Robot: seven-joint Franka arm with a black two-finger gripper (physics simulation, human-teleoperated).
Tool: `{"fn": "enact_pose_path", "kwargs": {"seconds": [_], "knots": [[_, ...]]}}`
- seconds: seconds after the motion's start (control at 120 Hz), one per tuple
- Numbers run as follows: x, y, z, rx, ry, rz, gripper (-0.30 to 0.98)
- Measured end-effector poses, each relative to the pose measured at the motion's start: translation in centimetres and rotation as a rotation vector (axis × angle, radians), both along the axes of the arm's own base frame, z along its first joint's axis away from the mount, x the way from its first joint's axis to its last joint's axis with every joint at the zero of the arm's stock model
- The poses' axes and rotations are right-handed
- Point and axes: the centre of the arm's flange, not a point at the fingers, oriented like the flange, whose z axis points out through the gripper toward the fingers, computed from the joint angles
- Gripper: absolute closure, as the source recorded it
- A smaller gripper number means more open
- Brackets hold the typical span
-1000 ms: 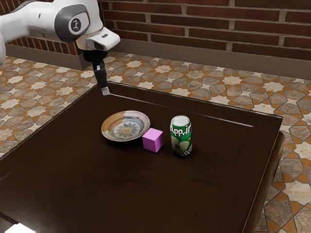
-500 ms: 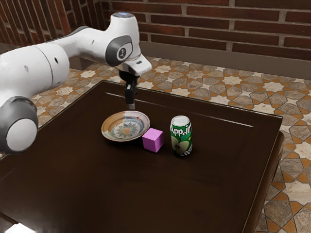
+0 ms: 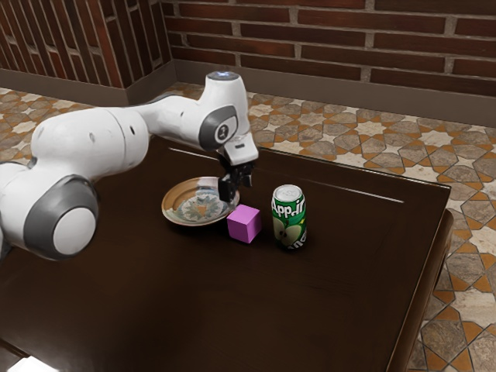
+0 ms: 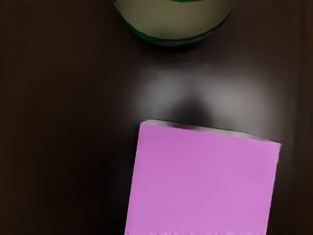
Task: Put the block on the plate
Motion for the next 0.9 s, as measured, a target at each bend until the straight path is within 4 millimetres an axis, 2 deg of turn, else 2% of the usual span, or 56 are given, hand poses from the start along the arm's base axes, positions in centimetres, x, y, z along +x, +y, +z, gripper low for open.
{"fn": "enact_pose_path", "kwargs": {"seconds": [0.133, 0.208, 0.667, 0.7, 0.8, 0.9], "knots": [[-1.8, 0.3, -0.1, -0.004, 0.030, -0.027, 0.00], [-2.1, -0.7, -1.0, -0.002, 0.042, -0.053, 0.00], [-1.2, -0.8, -6.9, 0.010, 0.036, -0.088, 0.00], [-1.2, -0.8, -7.0, 0.010, 0.035, -0.089, 0.03], [-1.1, -0.8, -7.0, 0.011, 0.029, -0.092, 0.26], [-1.1, -0.9, -6.7, 0.012, 0.020, -0.097, 0.29]]}}
